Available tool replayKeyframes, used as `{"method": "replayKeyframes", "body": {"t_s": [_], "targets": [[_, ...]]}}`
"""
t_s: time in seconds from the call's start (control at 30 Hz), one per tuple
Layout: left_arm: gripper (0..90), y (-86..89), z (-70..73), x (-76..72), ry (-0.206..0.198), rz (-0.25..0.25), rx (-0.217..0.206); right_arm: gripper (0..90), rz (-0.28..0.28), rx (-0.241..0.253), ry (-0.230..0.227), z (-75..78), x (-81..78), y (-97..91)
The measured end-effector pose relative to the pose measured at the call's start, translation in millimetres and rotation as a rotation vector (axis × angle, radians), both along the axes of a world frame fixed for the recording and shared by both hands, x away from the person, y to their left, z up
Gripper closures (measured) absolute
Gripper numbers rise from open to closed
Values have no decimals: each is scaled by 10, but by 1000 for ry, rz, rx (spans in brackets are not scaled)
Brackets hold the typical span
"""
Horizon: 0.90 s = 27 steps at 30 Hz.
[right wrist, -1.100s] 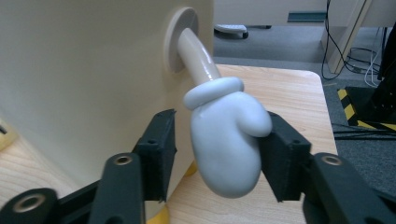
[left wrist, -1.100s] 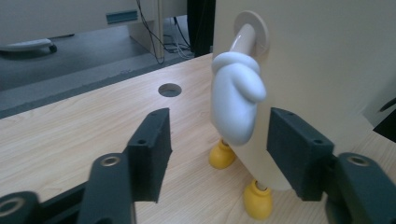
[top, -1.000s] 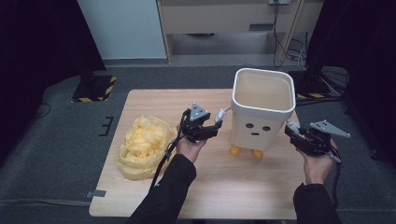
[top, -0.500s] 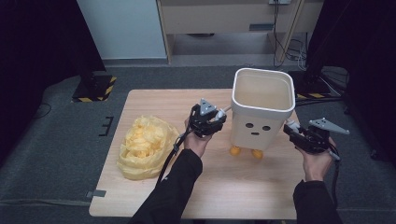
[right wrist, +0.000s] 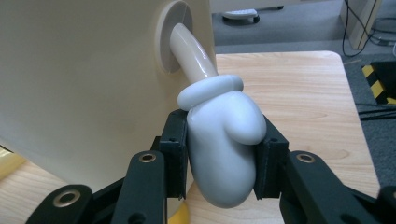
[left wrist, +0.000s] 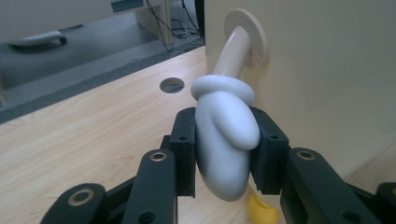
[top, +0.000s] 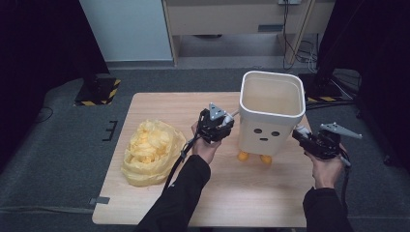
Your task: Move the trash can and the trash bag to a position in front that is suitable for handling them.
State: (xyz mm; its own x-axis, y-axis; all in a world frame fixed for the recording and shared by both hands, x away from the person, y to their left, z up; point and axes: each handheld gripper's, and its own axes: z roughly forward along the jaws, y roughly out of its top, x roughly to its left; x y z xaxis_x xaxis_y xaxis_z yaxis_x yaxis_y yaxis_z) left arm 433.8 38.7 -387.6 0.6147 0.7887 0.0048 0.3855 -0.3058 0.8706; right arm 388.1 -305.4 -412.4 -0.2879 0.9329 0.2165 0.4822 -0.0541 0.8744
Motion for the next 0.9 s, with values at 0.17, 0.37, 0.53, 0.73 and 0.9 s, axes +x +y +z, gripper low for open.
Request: {"method": "replayKeyframes", "body": {"t_s": [0.17,0.37,0.53,0.73,0.9], "targets": [[664,75,7,-39,-5,11,-14,638,19,31,5,-6,-17,44],[663,328,99,-135,-14,33,5,638,73,23,11,1,-8,242],[663,581,74,-211,-8,51,-11,638,115,42,0,-12,-18,448],[663,905,64,-341,-1,88,-34,639,193,-7,-5,47,-93,801],[664,1119,87,-448,0,111,-32,641,224,-11,-9,42,-141,976]]}}
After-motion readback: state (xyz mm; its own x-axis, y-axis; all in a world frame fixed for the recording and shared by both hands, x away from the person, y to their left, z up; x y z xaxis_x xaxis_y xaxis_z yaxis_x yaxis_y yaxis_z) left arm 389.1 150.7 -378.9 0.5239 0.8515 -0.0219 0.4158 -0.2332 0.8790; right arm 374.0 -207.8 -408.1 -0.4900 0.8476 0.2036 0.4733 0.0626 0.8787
